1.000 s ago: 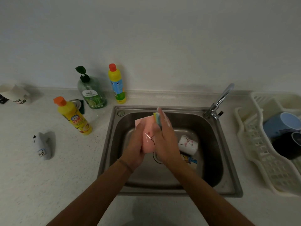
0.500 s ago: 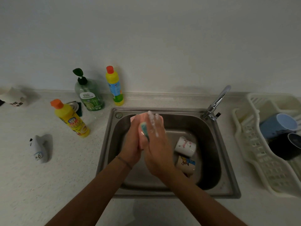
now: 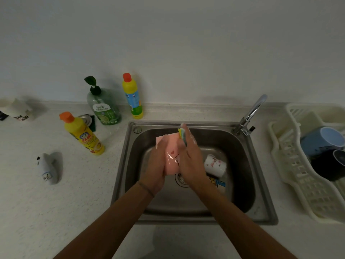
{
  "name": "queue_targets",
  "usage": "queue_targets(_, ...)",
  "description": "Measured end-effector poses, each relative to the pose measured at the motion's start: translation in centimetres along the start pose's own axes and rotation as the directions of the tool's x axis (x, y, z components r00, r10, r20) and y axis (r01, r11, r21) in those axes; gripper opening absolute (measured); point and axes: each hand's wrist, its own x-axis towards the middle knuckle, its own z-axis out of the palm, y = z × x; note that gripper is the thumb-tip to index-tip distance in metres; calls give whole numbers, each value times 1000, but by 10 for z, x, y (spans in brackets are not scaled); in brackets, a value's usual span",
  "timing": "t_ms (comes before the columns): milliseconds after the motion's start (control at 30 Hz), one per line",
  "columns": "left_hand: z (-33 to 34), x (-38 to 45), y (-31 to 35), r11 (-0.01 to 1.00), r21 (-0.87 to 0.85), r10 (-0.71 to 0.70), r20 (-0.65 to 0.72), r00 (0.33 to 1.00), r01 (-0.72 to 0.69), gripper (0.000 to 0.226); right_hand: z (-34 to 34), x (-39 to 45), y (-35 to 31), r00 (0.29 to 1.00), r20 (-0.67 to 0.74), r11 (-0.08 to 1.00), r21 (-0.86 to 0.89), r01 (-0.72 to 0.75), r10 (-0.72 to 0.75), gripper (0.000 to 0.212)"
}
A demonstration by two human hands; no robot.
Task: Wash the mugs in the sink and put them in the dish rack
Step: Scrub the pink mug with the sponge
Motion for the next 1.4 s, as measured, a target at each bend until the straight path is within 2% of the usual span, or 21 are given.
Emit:
queue_targets(67,0,2,4,1000,-4,19,12,1000,-19,84,6,-7,-10,999,7,995,-84,53,-53,58)
queue_targets(133,0,2,11,998,15,59,15,998,-60,76,12,-20,-8,964,77,927,-264,266,-255,60)
queue_targets(167,-1,1,13,998,22,59,10,998,-60,77,12,-21,-2,945,97,900,-289,327,-312,59)
queue_targets(200,-1,0,12,999,19,45,11,999,-46,81,9,-19,0,956,105,926,-240,291,-273,59)
queue_targets(267,0,-3,7,1000,14,13,13,1000,-13,94,-1,-9,-1,990,92,992,-56,113,-108,55)
queue_targets(333,1,-5,3,1000,19,-9,27,1000,9,98,-11,-3,-7,994,109,998,65,-17,10,53)
queue_targets(533,-10,-7,12,998,-15,-49,194,980,53,69,-23,2,-11,991,97,976,193,-104,87,51)
queue_targets(633,-7,-9,14,999,-13,-31,185,982,35,67,-21,0,-15,990,91,959,255,-126,106,50)
queue_targets(800,0,-10,5,1000,-22,7,50,999,-6,83,-7,-10,-12,999,32,992,124,-23,19,46)
queue_targets(867,0,-7,6,1000,-22,23,11,1000,-23,85,5,-23,-9,996,-13,996,-26,86,-86,55)
queue_targets(933,-1,-5,6,999,-19,37,-3,999,-37,78,12,-29,-1,980,9,971,-130,199,-199,61)
queue_targets(967,-1,-5,5,999,-14,42,-4,999,-42,74,10,-26,0,984,16,980,-79,180,-179,60)
queue_targets(1033,2,-6,0,999,2,47,1,999,-47,69,-3,-12,-5,999,31,996,82,22,-25,51)
queue_targets(1100,8,-8,-2,999,6,35,-22,999,-35,72,-13,-1,-7,998,20,990,126,-69,68,48)
queue_targets(1267,13,1,7,994,37,105,-112,988,-102,64,12,-25,-3,986,-24,982,-99,160,-163,53)
queue_targets(1300,14,0,5,993,48,113,-116,987,-108,62,11,-23,0,989,-29,989,-42,143,-144,52)
queue_targets(1400,20,-4,-1,993,59,109,-124,986,-102,58,-10,-5,-5,998,-27,990,138,-43,48,48)
